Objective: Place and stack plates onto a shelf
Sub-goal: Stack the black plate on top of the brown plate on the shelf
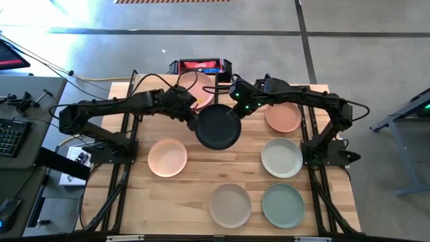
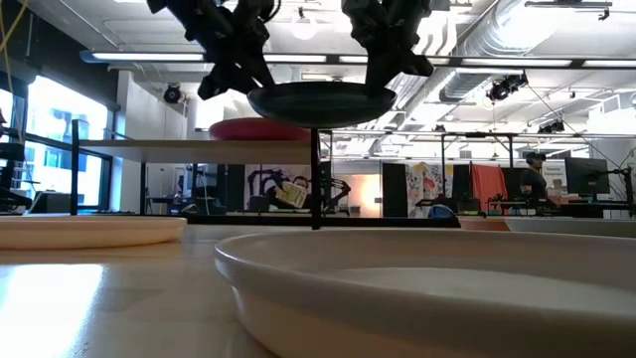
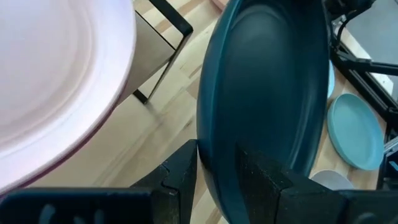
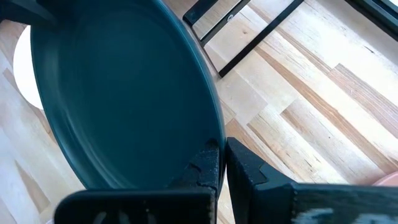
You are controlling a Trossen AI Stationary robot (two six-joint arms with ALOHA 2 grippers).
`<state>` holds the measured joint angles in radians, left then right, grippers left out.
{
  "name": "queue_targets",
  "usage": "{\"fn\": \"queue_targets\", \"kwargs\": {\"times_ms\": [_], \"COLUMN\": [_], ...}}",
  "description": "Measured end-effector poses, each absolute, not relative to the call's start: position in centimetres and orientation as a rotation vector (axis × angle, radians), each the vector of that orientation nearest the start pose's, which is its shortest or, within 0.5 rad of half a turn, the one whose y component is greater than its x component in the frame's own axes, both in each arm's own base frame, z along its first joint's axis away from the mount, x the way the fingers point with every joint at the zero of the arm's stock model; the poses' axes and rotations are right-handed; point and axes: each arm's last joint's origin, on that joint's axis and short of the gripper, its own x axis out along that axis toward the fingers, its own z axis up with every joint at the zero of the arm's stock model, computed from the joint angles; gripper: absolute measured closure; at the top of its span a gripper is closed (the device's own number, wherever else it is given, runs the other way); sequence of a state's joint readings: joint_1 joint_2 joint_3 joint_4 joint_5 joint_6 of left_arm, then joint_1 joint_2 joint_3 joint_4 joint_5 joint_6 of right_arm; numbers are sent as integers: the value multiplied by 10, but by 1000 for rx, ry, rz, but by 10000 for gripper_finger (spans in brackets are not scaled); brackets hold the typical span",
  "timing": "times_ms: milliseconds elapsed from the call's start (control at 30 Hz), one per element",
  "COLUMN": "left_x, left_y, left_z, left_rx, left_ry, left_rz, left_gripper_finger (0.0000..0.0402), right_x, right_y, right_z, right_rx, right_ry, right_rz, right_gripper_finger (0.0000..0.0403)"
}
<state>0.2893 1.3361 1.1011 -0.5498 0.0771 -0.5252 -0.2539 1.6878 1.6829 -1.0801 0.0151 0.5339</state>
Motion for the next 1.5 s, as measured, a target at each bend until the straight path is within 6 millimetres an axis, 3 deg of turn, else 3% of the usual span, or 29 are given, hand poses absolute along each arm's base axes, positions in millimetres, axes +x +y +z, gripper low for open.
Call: {"fn": "queue_targets", "kwargs": {"times_ms": [233,567,867,1200,1333,1500], "left_x": [271,271,271,265,261,256], "left_y": [78,80,84,93,99,105], "left_z": [291,291,291,297,298,302], "left_rx": [-593,-539,-534,-583,-617,-673], "left_ry": [715,709,703,667,666,638], "left_rz": [384,400,416,399,404,414], "left_gripper_finger": [312,393,396,398,398,398], "right_x": [330,330,331,336,332,317], "right_y": [-86,-84,-85,-91,-96,-109], "right_z": [339,339,339,345,359,376], "right_rx": [607,623,609,534,523,518], "right_ry": [996,1004,997,913,827,745], "right_rz": [-527,-501,-487,-442,-392,-400], "right_gripper_finger": [403,402,400,313,286,280]}}
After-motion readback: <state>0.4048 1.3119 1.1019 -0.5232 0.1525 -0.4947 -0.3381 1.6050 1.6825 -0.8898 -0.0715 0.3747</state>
